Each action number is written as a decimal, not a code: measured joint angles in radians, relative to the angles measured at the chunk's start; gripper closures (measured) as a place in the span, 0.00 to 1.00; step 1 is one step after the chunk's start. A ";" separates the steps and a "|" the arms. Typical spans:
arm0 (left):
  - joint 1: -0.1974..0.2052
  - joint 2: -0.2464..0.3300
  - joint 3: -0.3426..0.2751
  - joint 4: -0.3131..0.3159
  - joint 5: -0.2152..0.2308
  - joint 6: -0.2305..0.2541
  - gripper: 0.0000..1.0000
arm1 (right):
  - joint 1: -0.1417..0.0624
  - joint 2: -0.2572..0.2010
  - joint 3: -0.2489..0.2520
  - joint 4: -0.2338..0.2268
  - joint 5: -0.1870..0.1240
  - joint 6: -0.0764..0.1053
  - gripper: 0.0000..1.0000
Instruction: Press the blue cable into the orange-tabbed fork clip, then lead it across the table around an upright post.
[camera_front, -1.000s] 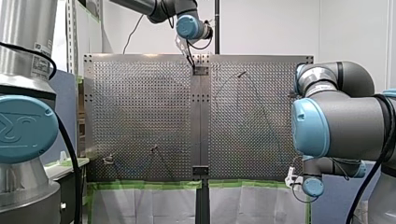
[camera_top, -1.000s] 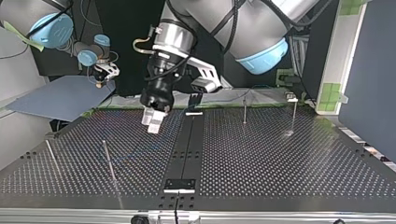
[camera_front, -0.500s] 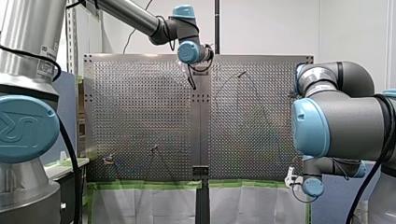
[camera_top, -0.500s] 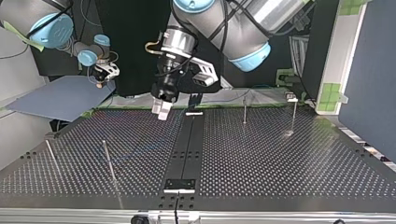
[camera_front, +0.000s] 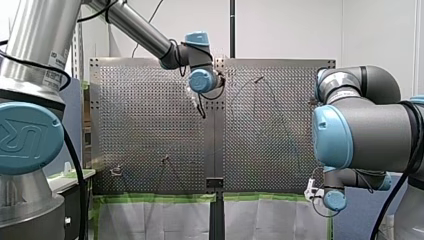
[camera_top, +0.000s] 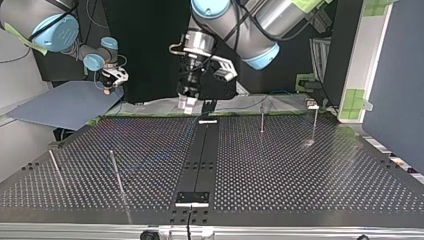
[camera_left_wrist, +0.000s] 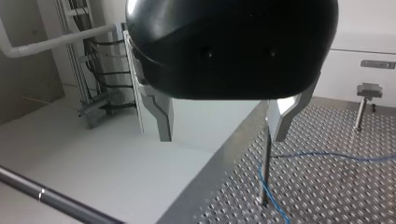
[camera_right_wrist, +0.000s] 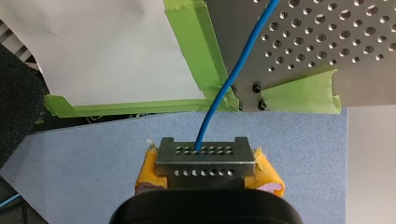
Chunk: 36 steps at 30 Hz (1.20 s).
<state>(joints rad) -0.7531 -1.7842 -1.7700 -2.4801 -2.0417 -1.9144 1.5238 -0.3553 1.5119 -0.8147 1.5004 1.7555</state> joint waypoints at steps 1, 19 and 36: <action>0.000 0.000 -0.008 0.004 -0.003 -0.001 0.00 | 0.000 0.000 0.000 0.000 0.000 0.000 1.00; 0.003 0.000 -0.189 0.016 -0.011 0.006 0.00 | 0.000 0.000 0.000 0.000 -0.001 0.000 1.00; 0.024 -0.001 -0.356 0.123 -0.025 0.013 0.00 | 0.008 0.000 0.000 0.005 -0.015 -0.001 1.00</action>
<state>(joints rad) -0.7292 -1.7852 -2.1264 -2.3572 -2.0670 -1.9014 1.5313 -0.3554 1.5119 -0.8102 1.4853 1.7541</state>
